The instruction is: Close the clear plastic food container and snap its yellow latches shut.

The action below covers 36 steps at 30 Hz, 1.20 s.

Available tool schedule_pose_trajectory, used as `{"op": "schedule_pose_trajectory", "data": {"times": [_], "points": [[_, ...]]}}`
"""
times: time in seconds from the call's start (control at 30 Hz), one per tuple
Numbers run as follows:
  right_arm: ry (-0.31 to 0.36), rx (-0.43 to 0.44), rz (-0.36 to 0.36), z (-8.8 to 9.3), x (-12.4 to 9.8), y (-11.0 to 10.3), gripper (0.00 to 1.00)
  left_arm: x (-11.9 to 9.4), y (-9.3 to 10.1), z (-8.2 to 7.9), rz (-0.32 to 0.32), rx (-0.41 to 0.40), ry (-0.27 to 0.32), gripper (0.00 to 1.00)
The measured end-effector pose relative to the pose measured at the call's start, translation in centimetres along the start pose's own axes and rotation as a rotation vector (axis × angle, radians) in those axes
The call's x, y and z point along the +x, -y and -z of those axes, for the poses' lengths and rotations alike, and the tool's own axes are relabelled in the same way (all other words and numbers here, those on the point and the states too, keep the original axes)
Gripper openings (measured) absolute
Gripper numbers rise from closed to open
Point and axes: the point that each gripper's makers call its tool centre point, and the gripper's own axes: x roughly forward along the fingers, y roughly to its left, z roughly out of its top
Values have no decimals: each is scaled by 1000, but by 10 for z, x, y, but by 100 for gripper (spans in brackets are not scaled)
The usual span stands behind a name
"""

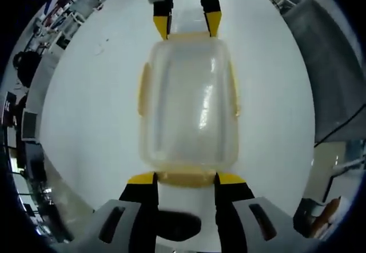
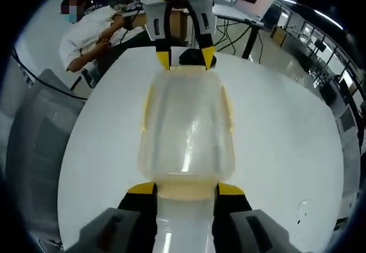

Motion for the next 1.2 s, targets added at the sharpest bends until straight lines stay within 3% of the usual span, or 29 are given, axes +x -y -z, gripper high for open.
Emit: {"op": "schedule_pose_trajectory", "data": {"times": [0.43, 1.2], "points": [[-1, -6, 9, 5, -22, -3, 35, -11, 1, -16, -8, 0, 15, 35], [-32, -7, 39, 51, -59, -8, 35, -11, 4, -75, -23, 23, 71, 35]]}}
